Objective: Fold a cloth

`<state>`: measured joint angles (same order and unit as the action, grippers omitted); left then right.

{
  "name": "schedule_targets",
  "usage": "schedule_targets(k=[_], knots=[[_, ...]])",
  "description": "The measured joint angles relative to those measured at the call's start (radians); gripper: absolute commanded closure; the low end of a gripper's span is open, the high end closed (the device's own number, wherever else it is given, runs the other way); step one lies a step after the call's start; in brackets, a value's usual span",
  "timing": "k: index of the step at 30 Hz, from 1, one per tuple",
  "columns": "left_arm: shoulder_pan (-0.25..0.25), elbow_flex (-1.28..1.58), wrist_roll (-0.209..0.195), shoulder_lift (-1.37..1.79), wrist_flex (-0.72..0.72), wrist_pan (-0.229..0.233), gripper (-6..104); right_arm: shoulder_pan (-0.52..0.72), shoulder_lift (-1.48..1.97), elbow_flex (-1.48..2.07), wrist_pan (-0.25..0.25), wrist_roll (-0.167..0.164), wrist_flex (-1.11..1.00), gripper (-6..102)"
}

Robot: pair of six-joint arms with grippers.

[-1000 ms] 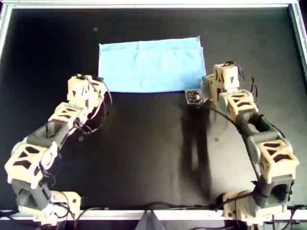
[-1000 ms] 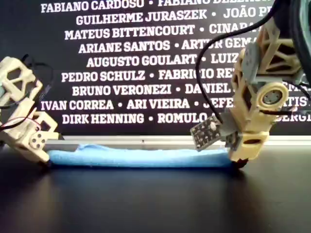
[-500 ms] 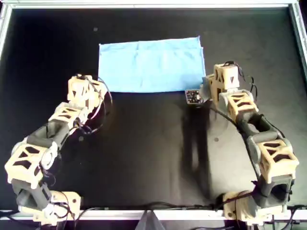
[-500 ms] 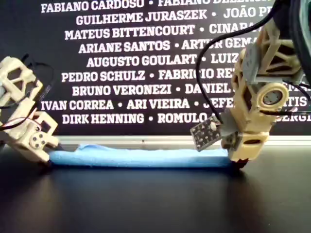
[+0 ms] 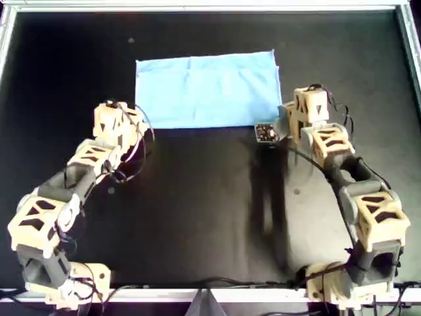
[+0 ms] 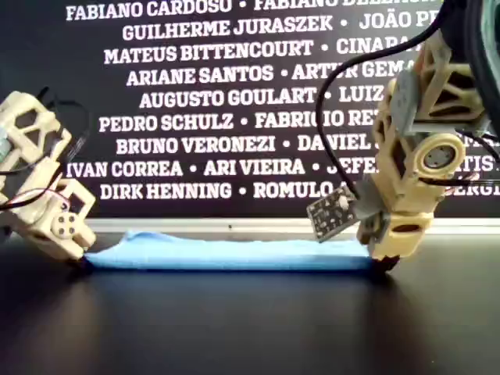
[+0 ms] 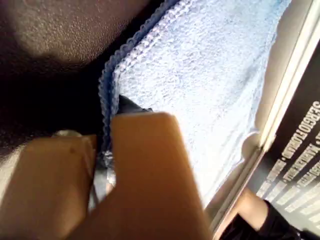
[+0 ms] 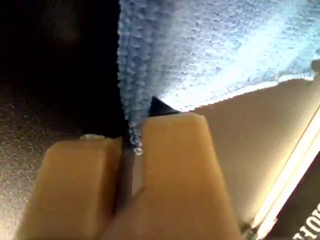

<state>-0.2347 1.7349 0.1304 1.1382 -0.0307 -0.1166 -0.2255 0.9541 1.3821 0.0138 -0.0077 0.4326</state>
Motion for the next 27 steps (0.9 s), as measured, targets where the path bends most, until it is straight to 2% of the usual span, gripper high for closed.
schedule_targets(k=[17, 22, 27], knots=[[-0.006, 0.000, 0.006, 0.000, 0.009, 0.011, 99, 0.003, 0.018, 0.002, 0.002, 0.000, 0.000, 97], [-0.006, 0.028, 0.006, 0.041, 0.012, 0.006, 99, 0.003, 0.167, 0.081, 0.008, -0.006, 0.000, 97], [-0.008, 0.183, 0.006, 0.241, 0.012, 0.006, 99, 0.002, 0.331, 0.230, -0.002, -0.008, 0.000, 97]])
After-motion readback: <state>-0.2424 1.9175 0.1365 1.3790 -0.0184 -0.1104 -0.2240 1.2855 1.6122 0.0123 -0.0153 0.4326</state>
